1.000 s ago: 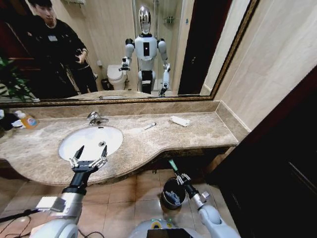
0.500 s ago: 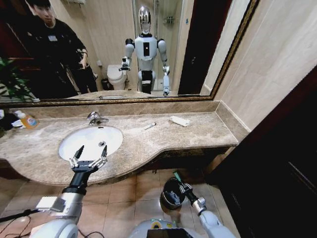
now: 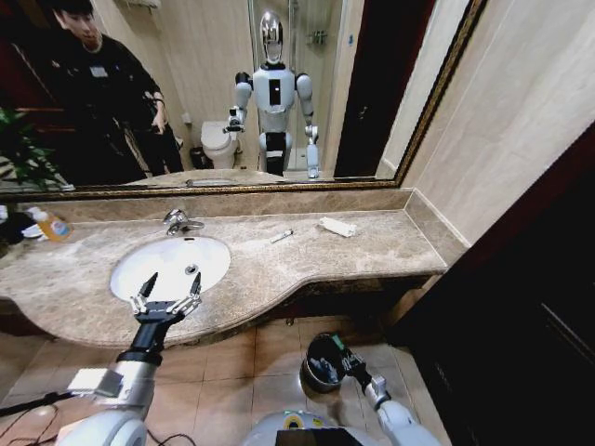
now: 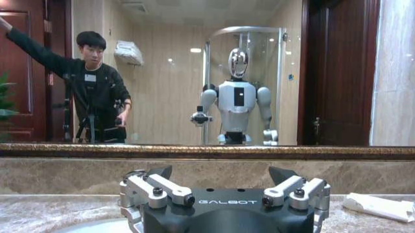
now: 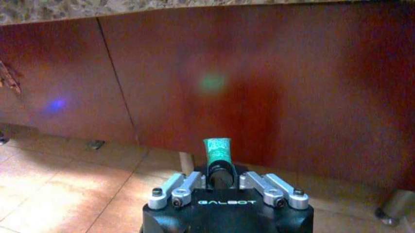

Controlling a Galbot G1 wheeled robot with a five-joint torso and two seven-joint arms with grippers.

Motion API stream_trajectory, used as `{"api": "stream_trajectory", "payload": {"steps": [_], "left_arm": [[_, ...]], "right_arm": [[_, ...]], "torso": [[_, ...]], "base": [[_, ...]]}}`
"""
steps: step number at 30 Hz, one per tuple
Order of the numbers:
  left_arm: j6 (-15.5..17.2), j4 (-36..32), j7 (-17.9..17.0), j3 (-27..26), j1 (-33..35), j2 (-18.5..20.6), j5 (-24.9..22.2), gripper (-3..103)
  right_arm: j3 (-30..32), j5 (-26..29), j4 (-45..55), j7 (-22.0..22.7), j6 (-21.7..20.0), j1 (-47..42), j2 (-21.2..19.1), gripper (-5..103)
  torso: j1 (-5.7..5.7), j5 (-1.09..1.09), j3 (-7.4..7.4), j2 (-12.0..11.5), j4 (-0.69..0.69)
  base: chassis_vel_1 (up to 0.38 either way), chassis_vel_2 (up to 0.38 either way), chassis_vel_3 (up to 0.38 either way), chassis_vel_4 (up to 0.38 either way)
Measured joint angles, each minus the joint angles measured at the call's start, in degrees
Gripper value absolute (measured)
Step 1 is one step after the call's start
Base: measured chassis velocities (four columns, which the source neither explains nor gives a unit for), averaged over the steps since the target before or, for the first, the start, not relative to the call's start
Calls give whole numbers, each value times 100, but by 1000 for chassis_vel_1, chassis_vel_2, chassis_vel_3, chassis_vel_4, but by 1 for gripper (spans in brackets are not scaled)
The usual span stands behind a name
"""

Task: Pick up the trash from the sink and place it in the trash bin.

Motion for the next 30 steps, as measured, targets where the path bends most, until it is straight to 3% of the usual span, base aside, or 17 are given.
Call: {"api": "stream_trajectory", "payload": {"steps": [20,22,26,28,30], "left_arm": [[0,0,0,0,0,0,0,100],[0,0,0,0,0,0,0,100],[0,0,0,0,0,0,0,100],[0,0,0,0,0,0,0,100],[0,0,0,0,0,0,0,100]], "right_arm": [[12,-182,-107,100,11,-94,42,20],[13,-243,-112,135,12,-104,42,25],[14,-387,-144,224,20,-125,77,46],[13,-405,-136,238,21,-129,91,46],[5,-426,-117,263,21,-136,122,57]], "torso": [[0,0,0,0,0],[0,0,0,0,0],[0,1,0,0,0],[0,0,0,0,0],[0,1,0,0,0]], "base": [[0,0,0,0],[0,0,0,0],[0,0,0,0],[0,0,0,0],[0,0,0,0]]}}
